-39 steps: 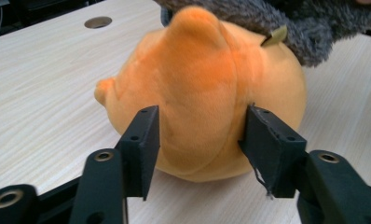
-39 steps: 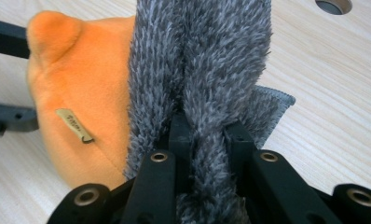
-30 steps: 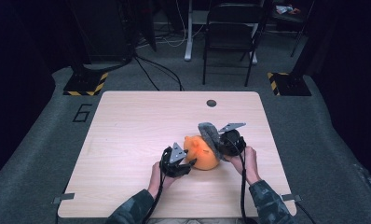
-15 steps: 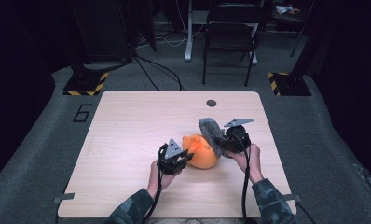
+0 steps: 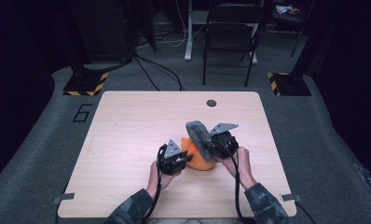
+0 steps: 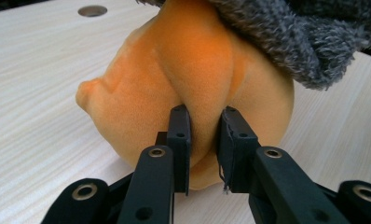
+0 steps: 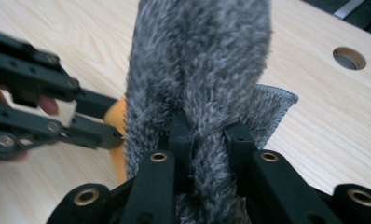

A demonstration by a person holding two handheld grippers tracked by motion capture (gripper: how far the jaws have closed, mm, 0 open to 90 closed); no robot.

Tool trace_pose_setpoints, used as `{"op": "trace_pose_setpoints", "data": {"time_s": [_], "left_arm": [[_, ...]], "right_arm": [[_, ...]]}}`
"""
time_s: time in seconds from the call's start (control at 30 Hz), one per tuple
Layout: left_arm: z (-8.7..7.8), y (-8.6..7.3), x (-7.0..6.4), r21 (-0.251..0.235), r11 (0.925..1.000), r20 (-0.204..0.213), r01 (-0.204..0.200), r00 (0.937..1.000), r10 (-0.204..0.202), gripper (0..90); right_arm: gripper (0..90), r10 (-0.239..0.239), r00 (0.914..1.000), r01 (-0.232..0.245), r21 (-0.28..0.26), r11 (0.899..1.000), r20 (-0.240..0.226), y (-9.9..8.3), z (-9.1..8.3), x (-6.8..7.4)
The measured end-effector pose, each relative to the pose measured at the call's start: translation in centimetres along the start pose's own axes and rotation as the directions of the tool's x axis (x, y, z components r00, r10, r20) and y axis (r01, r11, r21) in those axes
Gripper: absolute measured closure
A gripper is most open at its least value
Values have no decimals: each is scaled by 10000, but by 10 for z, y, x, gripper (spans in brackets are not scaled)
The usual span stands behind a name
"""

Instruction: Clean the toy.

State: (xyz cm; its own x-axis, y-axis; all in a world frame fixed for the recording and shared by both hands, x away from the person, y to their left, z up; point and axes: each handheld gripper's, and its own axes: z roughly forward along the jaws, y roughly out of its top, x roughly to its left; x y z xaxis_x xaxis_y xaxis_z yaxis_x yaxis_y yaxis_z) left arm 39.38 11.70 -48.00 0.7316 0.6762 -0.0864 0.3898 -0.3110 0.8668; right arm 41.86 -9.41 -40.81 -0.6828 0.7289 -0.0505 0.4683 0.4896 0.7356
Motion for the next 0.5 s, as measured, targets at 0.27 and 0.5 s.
{"op": "trace_pose_setpoints", "data": {"time_s": [0.27,0.5], "left_arm": [[0,-2,2,67,10000,106,-8,9999,7,729],[1,-3,-1,9,9998,63,-184,9998,184,729]], "right_arm": [[770,115,9998,-112,171,9998,-143,-9,8,-7],[771,209,9996,-205,202,9996,-199,-15,8,-14]]}}
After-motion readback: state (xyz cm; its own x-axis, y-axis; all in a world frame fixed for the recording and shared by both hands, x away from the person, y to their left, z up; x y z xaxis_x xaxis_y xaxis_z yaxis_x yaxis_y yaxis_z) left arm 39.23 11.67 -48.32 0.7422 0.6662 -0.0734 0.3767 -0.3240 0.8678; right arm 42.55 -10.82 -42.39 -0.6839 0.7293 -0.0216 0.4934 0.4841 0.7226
